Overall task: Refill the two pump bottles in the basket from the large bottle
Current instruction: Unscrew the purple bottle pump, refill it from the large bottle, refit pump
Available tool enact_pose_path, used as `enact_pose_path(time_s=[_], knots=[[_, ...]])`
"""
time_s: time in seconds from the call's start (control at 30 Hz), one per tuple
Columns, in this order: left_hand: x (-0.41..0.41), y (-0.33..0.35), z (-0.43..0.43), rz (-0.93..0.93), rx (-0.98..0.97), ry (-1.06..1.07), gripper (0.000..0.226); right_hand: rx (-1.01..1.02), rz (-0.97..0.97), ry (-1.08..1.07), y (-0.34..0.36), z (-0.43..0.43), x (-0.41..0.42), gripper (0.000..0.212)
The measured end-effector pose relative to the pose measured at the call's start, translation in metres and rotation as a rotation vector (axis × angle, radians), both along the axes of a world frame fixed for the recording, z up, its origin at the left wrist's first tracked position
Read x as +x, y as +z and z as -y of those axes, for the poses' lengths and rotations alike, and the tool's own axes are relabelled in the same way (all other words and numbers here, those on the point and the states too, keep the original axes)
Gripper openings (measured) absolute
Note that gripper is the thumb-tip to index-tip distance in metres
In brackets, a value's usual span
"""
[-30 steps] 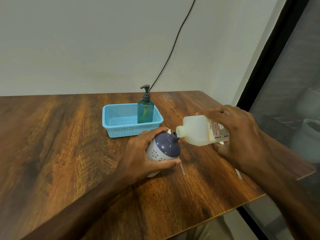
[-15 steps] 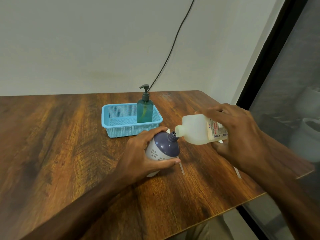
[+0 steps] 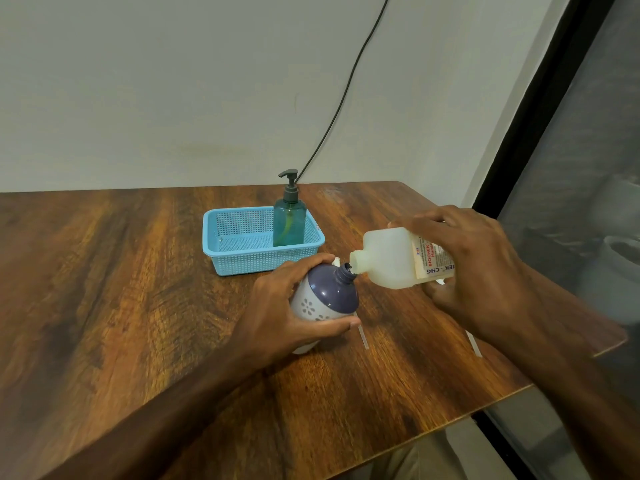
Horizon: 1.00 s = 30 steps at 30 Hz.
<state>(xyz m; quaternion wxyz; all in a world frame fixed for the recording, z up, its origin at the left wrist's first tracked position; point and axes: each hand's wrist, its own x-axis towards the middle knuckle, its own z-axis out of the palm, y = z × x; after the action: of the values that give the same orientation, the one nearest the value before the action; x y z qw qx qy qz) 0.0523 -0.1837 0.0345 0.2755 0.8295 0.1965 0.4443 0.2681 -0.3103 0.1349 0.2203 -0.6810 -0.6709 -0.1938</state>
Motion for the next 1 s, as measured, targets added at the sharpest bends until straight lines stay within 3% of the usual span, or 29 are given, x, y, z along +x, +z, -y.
enact_pose_path(time_s=[1.0], knots=[[-0.0012,-0.0032,-0.0029,-0.012,-0.005,-0.006,0.085,-0.031,0.005,-0.019,0.0049,0.0007,-0.0038,0.074]])
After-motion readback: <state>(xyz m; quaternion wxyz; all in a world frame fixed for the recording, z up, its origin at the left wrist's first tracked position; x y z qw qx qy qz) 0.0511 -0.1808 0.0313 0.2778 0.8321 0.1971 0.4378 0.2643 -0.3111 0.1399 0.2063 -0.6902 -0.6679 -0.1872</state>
